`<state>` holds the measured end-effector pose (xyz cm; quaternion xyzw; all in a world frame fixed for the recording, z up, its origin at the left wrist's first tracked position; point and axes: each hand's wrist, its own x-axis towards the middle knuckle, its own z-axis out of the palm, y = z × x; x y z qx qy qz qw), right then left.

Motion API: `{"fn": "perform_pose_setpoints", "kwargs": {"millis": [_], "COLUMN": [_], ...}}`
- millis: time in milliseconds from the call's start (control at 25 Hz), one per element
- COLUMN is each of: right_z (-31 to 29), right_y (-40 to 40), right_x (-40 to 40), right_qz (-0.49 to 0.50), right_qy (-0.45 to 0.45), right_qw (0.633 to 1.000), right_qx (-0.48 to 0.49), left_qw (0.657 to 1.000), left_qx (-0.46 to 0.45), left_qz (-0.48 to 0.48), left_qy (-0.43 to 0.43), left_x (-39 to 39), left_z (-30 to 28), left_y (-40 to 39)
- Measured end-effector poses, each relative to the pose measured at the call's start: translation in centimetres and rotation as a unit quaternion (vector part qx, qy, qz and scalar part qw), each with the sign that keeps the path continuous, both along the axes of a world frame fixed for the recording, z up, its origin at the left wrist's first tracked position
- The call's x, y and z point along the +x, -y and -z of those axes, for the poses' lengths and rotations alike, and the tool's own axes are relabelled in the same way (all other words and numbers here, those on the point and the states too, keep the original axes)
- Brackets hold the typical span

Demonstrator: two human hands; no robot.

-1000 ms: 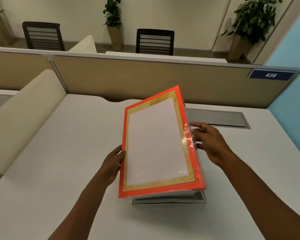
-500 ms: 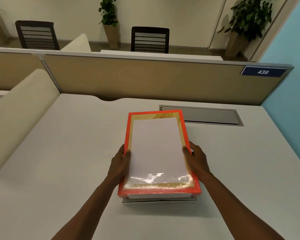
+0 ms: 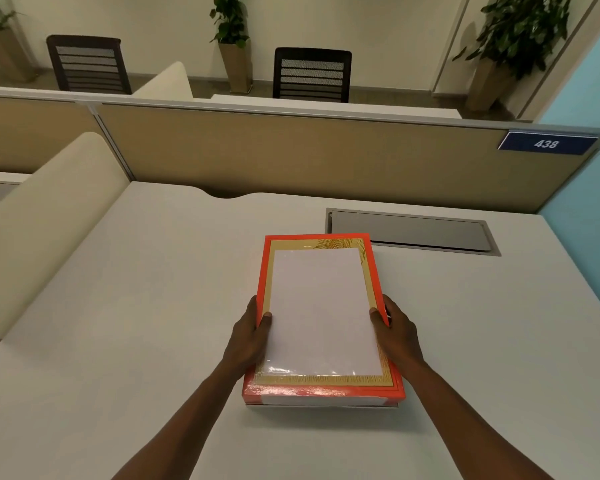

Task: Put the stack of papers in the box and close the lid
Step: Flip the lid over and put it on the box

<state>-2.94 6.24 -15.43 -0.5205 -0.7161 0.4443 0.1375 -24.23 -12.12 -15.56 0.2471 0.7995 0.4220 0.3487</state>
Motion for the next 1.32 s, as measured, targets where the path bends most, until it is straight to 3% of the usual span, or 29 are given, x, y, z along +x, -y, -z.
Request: {"fn": "perform_pose_setpoints", "kwargs": {"millis": [400, 1320], "right_z": [1.3, 5.1], "right_y": [0.5, 2.6], "right_x": [0.5, 1.7], "right_qz": [-0.009, -0.047], "right_qy": [0.015, 0.056], "right_qw": [1.000, 0.987], "right_qx": [0.012, 0.146], "left_qw": [1.000, 0.996], "left_qx": [-0.001, -0.018], "left_qz": [0.004, -0.005], "left_qy": [-0.009, -0.090], "left_x": [0.2, 0.8], "left_z": [0.9, 3.6], "left_y": [0.5, 0.4]}}
